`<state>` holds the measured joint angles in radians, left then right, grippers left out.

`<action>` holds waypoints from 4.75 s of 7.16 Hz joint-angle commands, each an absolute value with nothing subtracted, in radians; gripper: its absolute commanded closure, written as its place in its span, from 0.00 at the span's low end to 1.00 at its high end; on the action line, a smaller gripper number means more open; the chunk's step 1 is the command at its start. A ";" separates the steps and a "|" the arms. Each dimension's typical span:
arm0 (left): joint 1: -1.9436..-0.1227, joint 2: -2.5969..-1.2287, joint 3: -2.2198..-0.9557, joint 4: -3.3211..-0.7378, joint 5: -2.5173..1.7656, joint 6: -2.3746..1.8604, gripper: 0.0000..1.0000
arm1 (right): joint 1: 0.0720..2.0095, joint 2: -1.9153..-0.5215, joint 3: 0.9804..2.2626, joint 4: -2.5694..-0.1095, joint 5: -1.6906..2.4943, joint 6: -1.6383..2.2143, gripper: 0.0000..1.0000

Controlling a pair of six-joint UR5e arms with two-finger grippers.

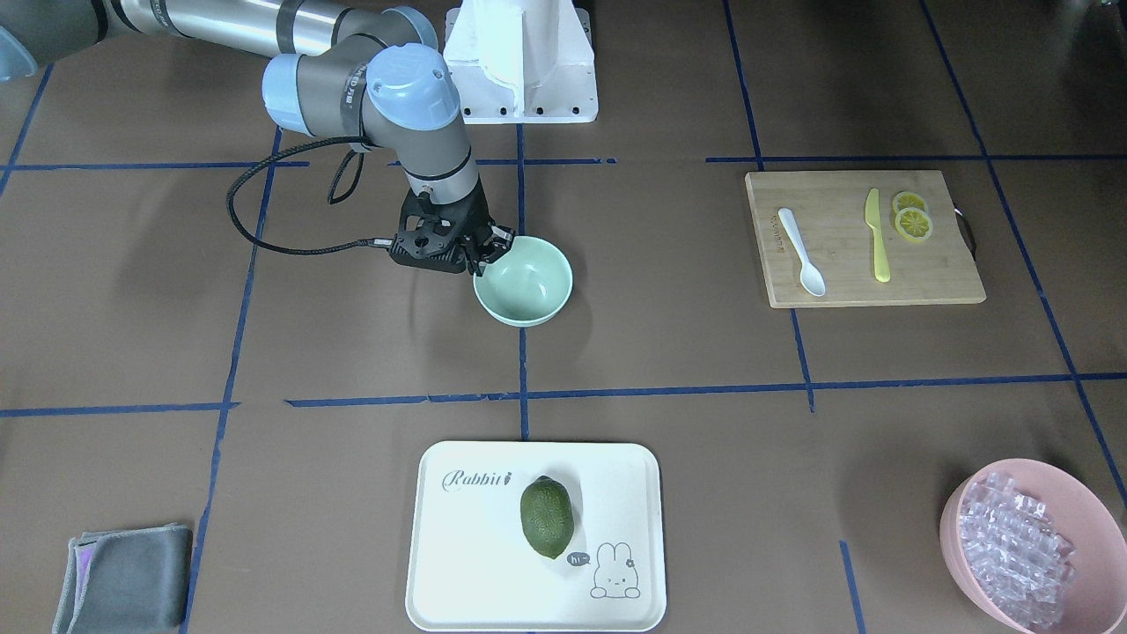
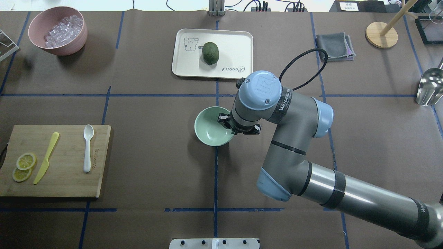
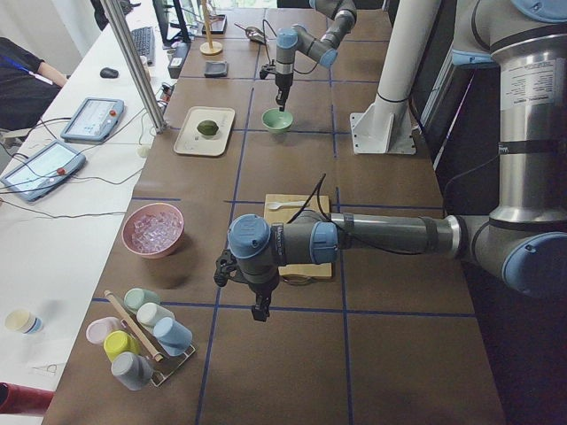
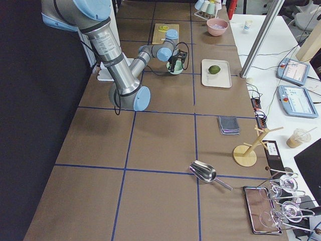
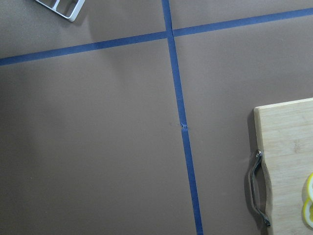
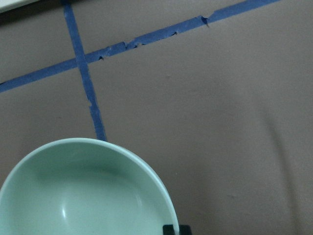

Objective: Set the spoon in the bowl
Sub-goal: 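Set the green bowl down, open the right gripper and withdraw it, then move the left gripper over the white spoon on the cutting board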

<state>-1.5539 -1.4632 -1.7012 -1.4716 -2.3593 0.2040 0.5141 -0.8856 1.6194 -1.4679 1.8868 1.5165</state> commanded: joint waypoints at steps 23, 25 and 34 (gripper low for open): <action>-1.244 -1.572 -1.718 -1.928 -2.401 -0.370 0.00 | 1.640 -1.799 1.870 -1.687 2.275 -0.173 0.00; -1.134 -1.577 -1.748 -1.986 -2.289 -0.600 0.00 | 1.640 -1.799 1.868 -1.687 2.275 -0.173 0.00; -0.680 -1.574 -1.879 -1.988 -1.973 -1.083 0.00 | 1.638 -1.799 1.871 -1.686 2.275 -0.181 0.00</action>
